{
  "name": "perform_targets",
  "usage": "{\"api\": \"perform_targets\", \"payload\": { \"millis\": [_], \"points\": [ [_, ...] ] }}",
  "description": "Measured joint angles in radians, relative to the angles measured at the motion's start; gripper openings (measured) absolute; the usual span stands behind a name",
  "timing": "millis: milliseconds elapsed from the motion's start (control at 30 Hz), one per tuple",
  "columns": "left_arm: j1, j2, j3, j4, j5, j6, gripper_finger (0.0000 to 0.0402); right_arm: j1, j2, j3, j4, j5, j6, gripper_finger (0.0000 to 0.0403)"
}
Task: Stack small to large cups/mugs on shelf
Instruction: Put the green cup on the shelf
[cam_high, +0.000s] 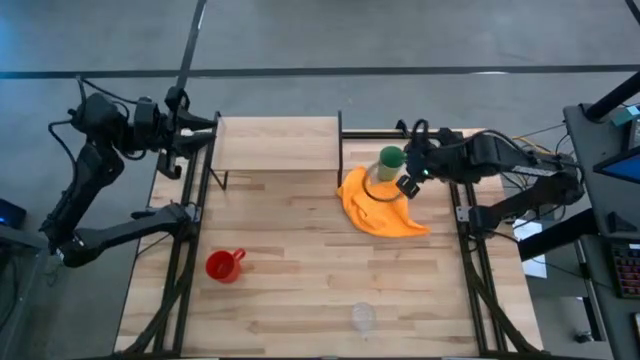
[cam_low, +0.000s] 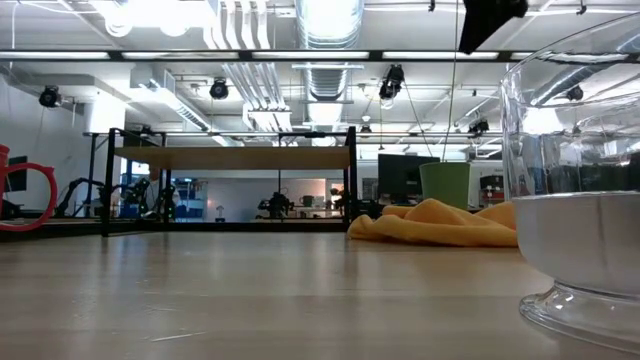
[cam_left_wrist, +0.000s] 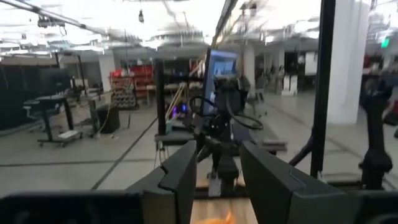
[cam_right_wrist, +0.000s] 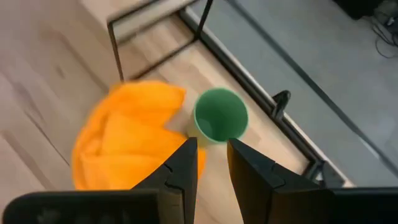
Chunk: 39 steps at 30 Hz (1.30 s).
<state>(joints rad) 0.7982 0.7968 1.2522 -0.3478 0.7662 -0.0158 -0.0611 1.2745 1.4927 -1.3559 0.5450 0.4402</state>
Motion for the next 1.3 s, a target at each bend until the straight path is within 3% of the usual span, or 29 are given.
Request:
{"api": "perform_targets", "payload": {
  "millis": [133,333,500,700,833,1100,1300],
  "points": [
    [0.000,0.042,0.079,-0.062,-0.001,0.029,0.0112,-0.095,0.043,-0.010,0.001,-0.073,-0.129,0.0082],
    [0.000,0.069,0.119,-0.061,-0.002,0.056,0.0112,-0.194,0.146,-0.012,0.003,-0.081,-0.262,0.0082],
    [0.000,0.070,0.119,-0.060,-0.016,0.056,0.0112,-0.211,0.223,-0.008,0.003,-0.070,-0.272,0.0082],
    [0.000,0.055,0.119,-0.044,-0.083,0.057,0.0112,-0.210,0.293,-0.007,0.004,-0.062,-0.419,0.0082],
    [0.000,0.047,0.118,-0.025,-0.147,0.057,0.0112,-0.212,0.333,-0.007,0.006,-0.062,-0.446,0.0082],
    [0.000,0.048,0.118,-0.001,-0.174,0.051,0.0112,-0.285,0.416,-0.007,0.005,-0.083,-0.471,0.0082],
    [0.000,0.053,0.119,0.002,-0.174,0.050,0.0112,-0.374,0.467,-0.007,-0.031,-0.207,-0.467,0.0082]
  ]
}}
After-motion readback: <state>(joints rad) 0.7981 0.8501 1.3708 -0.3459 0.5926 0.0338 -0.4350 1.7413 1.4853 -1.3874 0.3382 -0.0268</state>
